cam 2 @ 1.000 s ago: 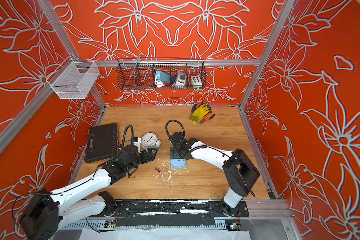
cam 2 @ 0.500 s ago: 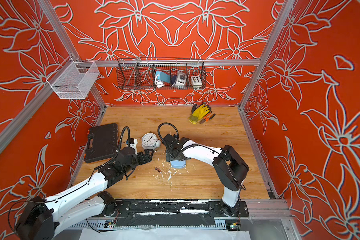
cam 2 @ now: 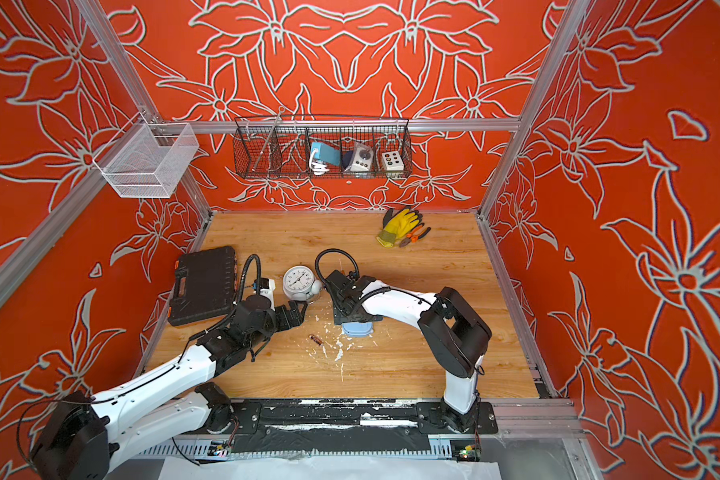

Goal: Insert the battery into the alarm
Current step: Adjust the alarm at the center of the board.

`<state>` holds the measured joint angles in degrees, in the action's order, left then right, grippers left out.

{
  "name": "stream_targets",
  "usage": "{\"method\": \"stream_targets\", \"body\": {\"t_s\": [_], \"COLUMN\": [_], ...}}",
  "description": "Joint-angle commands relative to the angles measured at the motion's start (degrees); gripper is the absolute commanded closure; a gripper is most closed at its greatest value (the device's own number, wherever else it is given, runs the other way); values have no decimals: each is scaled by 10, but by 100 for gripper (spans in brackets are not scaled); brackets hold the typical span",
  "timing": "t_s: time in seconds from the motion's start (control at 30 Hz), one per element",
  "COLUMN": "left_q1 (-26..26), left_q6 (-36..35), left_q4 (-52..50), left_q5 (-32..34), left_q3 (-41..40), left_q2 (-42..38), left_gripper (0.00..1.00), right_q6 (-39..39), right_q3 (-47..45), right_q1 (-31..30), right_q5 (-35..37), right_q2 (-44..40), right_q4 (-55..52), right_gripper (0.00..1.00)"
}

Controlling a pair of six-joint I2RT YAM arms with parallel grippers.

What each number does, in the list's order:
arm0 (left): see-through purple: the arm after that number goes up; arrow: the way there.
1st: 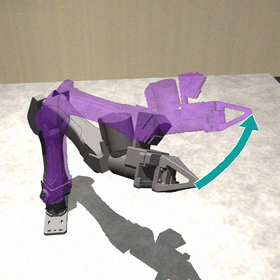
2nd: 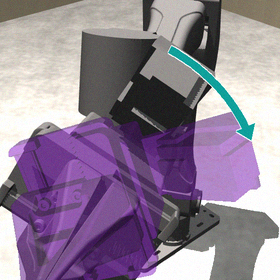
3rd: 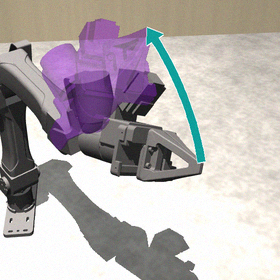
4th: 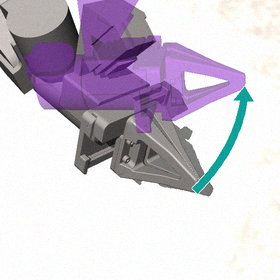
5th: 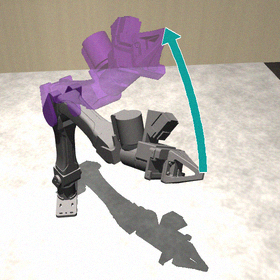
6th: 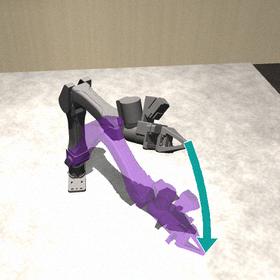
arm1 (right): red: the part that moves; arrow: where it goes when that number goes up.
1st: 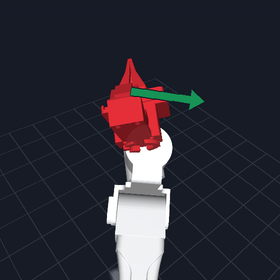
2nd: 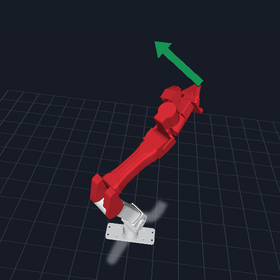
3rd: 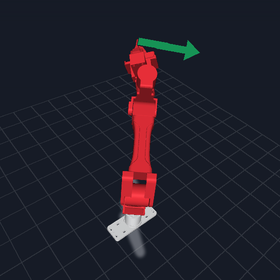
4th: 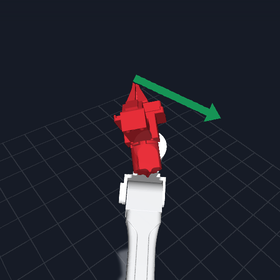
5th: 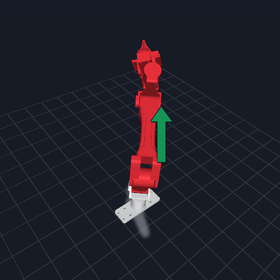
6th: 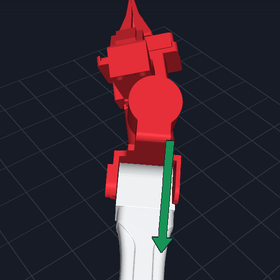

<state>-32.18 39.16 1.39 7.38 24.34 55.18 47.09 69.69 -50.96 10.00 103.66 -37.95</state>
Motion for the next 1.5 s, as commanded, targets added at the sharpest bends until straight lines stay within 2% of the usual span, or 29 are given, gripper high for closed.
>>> {"method": "stream_targets", "body": {"t_s": [0.0, 0.27, 0.7, 0.87, 1.1, 1.47], "left_q1": [5, 7, 0, -34, -79, -82], "left_q6": [-3, -4, 52, 61, 64, 98], "left_q4": [7, 25, 277, 360, 424, 491], "left_q5": [-5, -24, -198, -206, -202, -250], "left_q3": [-1, -7, -74, -79, -50, 9], "left_q2": [6, 8, 10, 55, 141, 254], "left_gripper": [2, 2, 2, 6, 13, 31], "right_q6": [11, 10, 39, 76, 99, 105], "right_q3": [14, 10, -58, -102, -147, -177], "right_q1": [-2, -2, 17, 42, 63, 68], "right_q5": [13, 12, -3, -54, -84, -109], "right_q2": [14, -4, -127, -167, -212, -245], "right_q4": [-19, -10, 98, 176, 241, 281], "right_gripper": [3, 12, 18, 19, 20, 19]}}
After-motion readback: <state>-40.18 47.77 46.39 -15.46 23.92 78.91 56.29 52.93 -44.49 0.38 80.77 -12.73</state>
